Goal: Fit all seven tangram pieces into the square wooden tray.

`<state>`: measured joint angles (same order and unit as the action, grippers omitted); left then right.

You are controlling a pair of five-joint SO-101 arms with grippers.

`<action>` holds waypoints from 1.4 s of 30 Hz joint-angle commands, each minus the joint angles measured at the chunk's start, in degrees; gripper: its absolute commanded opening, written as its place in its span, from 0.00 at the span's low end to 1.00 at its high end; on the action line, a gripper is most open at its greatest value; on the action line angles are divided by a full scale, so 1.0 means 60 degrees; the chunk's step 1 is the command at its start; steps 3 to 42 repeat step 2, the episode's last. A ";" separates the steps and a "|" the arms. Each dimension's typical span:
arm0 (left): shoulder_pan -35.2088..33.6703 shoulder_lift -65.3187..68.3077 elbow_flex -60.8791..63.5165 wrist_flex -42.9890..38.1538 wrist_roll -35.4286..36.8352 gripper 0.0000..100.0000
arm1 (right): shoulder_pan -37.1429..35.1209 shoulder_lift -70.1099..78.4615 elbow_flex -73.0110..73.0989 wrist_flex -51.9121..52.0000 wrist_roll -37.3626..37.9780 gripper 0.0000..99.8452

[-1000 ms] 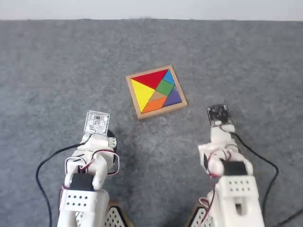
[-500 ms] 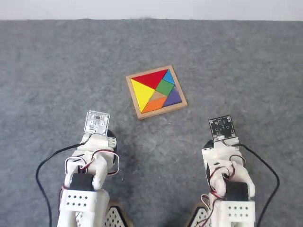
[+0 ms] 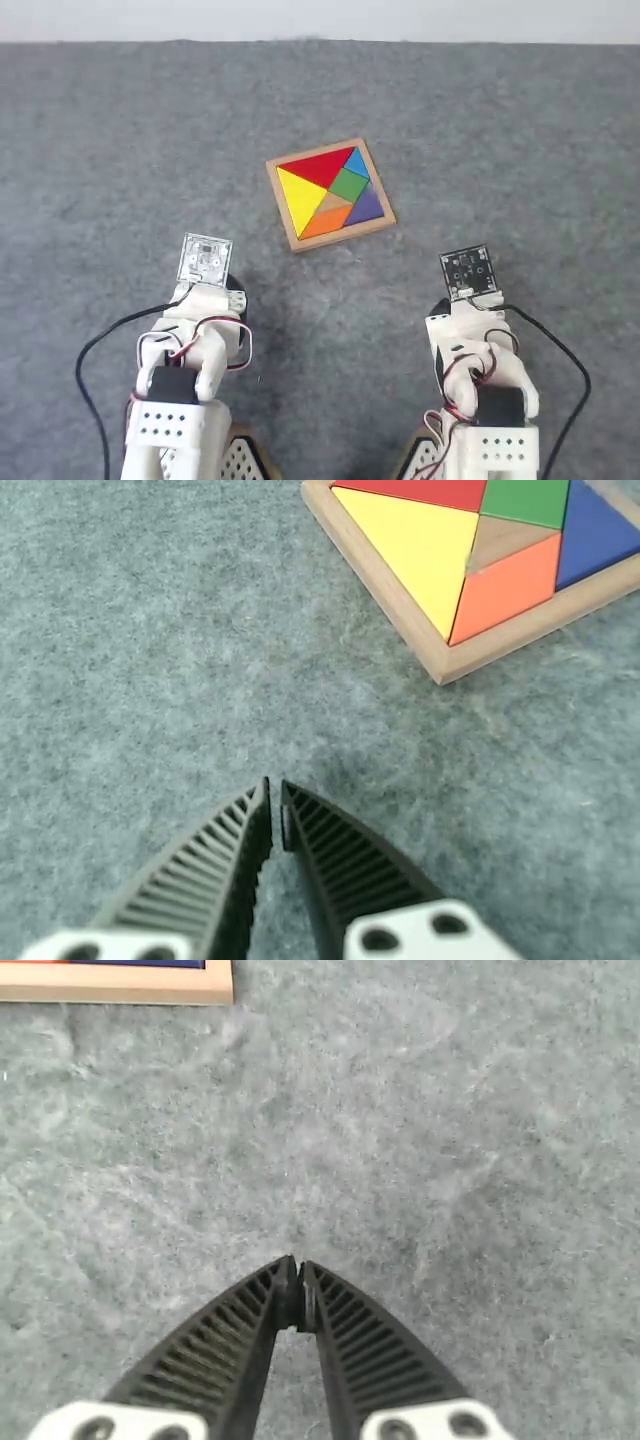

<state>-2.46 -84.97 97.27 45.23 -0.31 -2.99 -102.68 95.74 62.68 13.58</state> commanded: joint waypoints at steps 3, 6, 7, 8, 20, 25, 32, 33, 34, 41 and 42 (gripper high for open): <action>-0.0044 -0.0117 -0.0081 0.0073 0.0073 0.02 | 0.0125 -0.0168 0.0132 0.0066 0.0103 0.03; -0.0044 -0.0117 -0.0081 0.0073 0.0073 0.02 | 0.0125 -0.0168 0.0132 0.0066 0.0103 0.03; -0.0044 -0.0117 -0.0081 0.0073 0.0073 0.02 | 0.0125 -0.0168 0.0132 0.0066 0.0103 0.03; -0.0044 -0.0117 -0.0081 0.0073 0.0073 0.02 | 0.0125 -0.0168 0.0132 0.0066 0.0103 0.03; -0.0044 -0.0117 -0.0081 0.0073 0.0073 0.02 | 0.0125 -0.0168 0.0132 0.0066 0.0103 0.03; -0.0044 -0.0117 -0.0081 0.0073 0.0073 0.02 | 0.0125 -0.0168 0.0132 0.0066 0.0103 0.03; -0.0044 -0.0117 -0.0081 0.0073 0.0073 0.02 | 0.0125 -0.0168 0.0132 0.0066 0.0103 0.03; -0.0044 -0.0117 -0.0081 0.0073 0.0073 0.02 | 0.0125 -0.0168 0.0132 0.0066 0.0103 0.03; -0.0044 -0.0117 -0.0081 0.0073 0.0073 0.02 | 0.0125 -0.0168 0.0132 0.0066 0.0103 0.03; -0.0044 -0.0117 -0.0081 0.0073 0.0073 0.02 | 0.0125 -0.0168 0.0132 0.0066 0.0103 0.03; -0.0044 -0.0117 -0.0081 0.0073 0.0073 0.02 | 0.0125 -0.0168 0.0132 0.0066 0.0103 0.03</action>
